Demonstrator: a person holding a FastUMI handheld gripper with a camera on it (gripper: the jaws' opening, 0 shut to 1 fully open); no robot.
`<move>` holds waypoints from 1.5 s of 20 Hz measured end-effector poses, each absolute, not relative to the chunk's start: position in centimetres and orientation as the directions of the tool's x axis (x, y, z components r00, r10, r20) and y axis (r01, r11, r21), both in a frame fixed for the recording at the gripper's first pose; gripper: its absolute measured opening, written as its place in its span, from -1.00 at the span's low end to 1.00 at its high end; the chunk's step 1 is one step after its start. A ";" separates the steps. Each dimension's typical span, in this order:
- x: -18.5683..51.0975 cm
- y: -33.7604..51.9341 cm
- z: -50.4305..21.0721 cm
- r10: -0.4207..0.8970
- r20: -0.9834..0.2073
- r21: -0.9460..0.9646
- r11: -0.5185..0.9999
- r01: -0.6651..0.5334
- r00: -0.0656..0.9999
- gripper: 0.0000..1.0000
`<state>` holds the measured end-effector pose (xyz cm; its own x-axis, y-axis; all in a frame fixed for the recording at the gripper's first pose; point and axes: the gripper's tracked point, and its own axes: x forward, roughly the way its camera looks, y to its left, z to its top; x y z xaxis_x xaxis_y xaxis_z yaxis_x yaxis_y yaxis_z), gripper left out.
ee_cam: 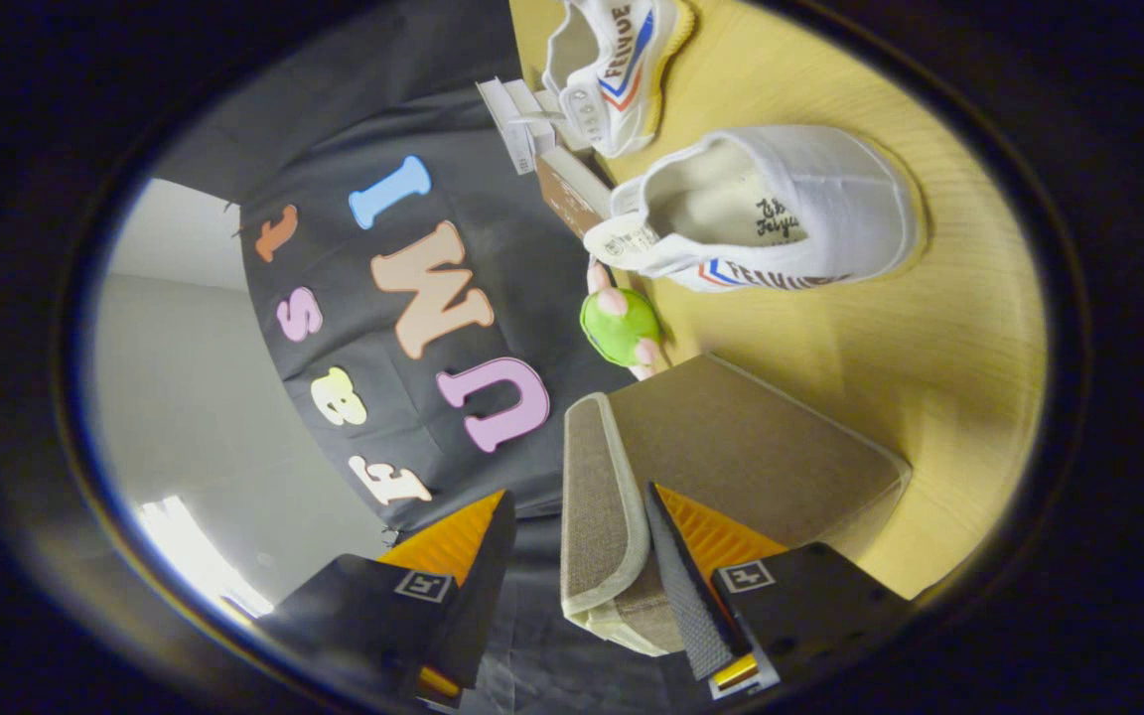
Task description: Open the storage box then place both shoes into the box .Put the left shoe in first, then the right shoe, with the right side of both shoes facing outward in a uniform manner.
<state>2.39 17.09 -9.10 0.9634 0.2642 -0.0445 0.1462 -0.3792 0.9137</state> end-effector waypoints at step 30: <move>2.3 27.7 11.7 0.421 0.194 0.925 0.221 -0.308 0.886 -0.78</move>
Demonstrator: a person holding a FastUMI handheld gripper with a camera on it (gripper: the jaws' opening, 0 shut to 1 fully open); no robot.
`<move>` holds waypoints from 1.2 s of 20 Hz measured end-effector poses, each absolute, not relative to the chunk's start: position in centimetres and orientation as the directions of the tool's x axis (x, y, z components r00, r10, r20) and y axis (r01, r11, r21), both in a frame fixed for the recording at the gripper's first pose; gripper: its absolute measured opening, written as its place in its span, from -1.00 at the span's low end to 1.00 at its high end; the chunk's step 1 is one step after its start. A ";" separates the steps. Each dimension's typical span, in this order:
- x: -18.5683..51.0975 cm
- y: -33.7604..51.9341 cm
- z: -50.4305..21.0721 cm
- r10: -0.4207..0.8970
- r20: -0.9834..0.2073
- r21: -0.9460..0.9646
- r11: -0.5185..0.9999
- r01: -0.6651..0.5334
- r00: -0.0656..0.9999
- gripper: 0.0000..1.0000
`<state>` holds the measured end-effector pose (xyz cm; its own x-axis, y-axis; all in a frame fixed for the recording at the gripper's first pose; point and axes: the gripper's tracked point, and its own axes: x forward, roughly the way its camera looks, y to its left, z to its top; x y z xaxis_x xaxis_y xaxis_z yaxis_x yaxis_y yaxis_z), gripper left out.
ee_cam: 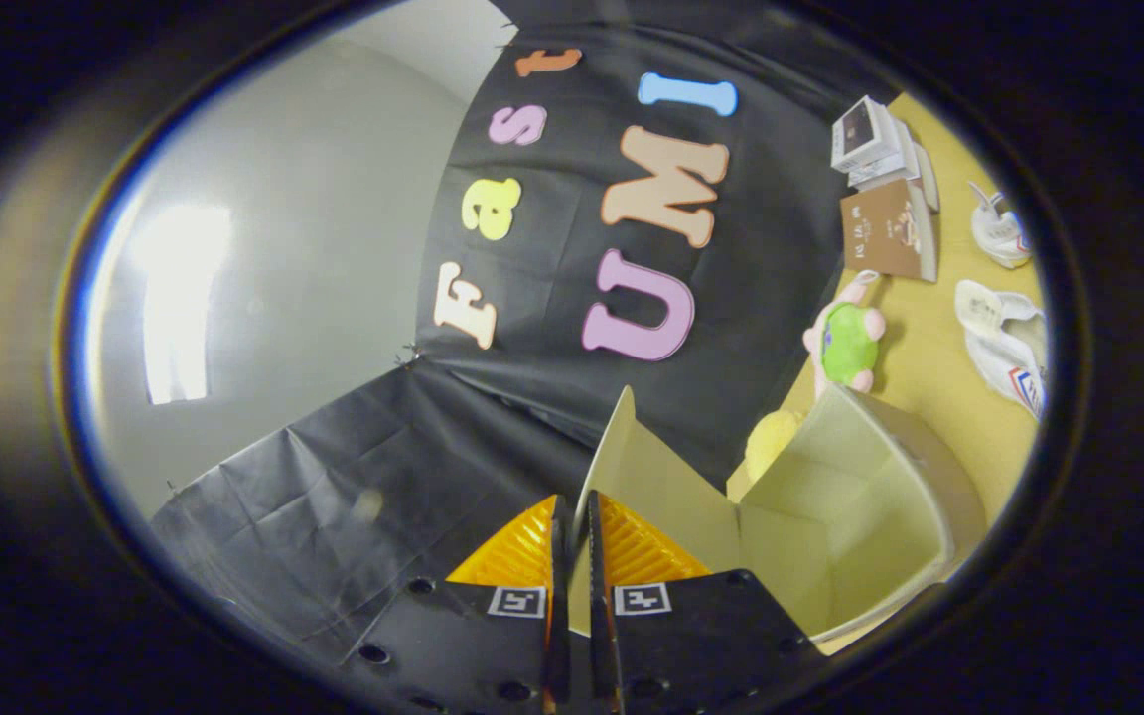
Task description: Open the storage box then place both shoes into the box .Put the left shoe in first, then the right shoe, with the right side of both shoes facing outward in a uniform manner.
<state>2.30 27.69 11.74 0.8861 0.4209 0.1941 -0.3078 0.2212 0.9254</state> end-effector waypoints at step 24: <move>-3.8 48.2 0.2 0.691 -0.274 0.581 0.673 -0.458 0.669 -0.14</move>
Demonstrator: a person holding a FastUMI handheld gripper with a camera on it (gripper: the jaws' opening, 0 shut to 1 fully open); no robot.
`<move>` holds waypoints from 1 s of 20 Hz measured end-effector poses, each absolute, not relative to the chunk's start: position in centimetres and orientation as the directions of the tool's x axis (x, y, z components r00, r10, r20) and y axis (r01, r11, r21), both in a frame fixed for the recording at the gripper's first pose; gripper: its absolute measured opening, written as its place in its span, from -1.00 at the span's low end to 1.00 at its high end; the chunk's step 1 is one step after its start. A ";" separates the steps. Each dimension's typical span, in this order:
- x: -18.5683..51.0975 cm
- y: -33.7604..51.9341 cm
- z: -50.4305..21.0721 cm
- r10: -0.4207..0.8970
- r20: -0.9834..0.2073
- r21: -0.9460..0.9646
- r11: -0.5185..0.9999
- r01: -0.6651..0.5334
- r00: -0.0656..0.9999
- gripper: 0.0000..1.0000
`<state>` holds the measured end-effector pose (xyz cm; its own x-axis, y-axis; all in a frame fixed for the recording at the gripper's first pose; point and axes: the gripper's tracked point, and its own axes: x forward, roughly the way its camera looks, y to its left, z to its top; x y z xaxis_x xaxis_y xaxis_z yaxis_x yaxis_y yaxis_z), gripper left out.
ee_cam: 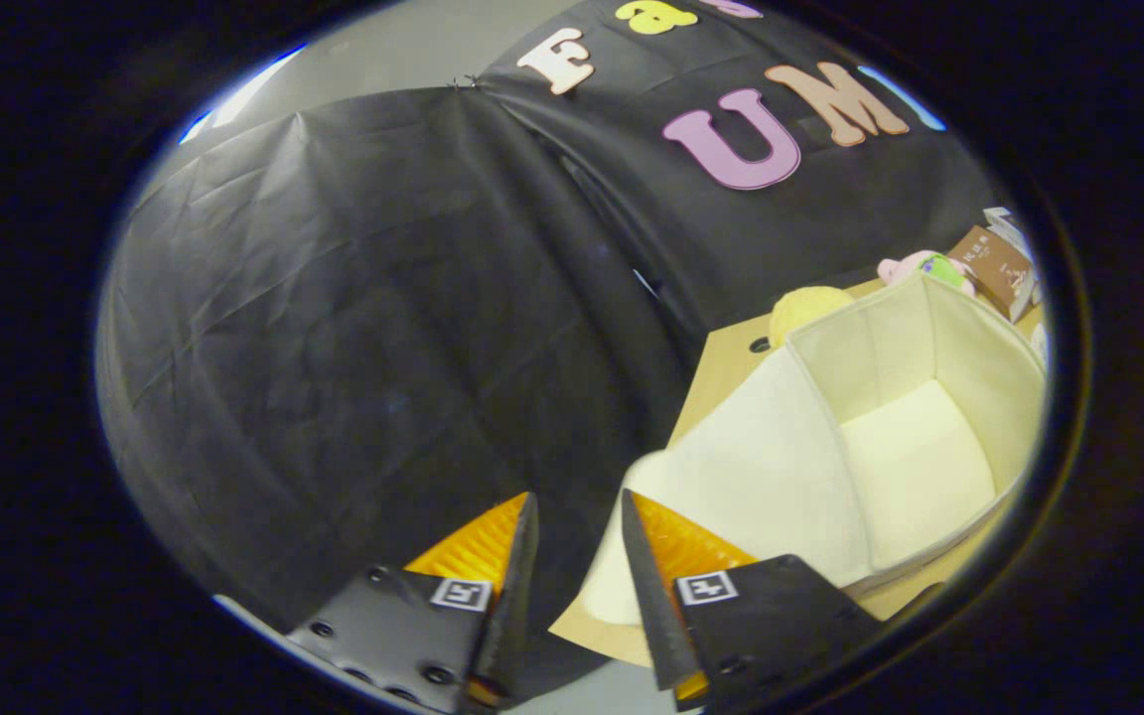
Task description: Open the storage box then place both shoes into the box .Put the left shoe in first, then the right shoe, with the right side of both shoes facing outward in a uniform manner.
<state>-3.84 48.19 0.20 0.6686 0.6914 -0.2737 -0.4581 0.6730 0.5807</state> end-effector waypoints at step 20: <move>5.1 13.5 9.7 0.047 -0.214 0.134 0.991 -0.019 0.976 1.00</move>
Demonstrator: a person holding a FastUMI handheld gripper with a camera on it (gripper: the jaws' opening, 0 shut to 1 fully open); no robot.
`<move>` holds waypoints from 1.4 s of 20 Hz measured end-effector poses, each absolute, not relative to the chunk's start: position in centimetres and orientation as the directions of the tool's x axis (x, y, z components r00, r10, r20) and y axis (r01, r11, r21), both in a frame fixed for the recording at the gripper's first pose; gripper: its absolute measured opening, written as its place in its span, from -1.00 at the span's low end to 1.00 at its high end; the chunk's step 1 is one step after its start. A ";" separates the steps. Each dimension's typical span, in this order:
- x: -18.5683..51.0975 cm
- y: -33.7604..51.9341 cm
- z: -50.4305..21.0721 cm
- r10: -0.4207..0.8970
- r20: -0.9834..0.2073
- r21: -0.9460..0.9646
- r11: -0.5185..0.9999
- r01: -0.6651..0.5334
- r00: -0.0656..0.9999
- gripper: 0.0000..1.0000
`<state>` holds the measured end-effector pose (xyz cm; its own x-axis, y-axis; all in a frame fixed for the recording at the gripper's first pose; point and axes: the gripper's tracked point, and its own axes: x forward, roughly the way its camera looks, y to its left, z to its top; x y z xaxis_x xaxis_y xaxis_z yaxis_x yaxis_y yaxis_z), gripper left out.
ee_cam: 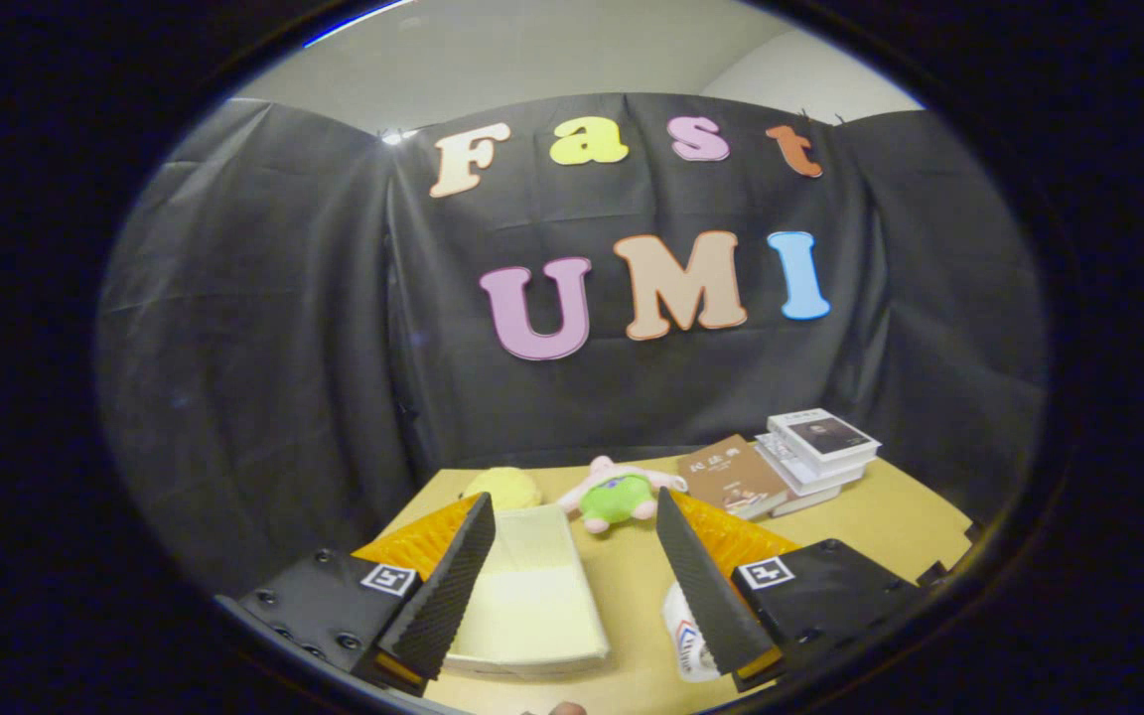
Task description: Open the storage box then place both shoes into the box .Put the left shoe in first, then the right shoe, with the right side of both shoes facing outward in a uniform manner.
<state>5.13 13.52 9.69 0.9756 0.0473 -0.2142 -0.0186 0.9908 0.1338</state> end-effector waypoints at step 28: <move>4.6 -0.9 -19.0 -0.140 -0.844 -0.074 0.986 0.147 0.518 0.67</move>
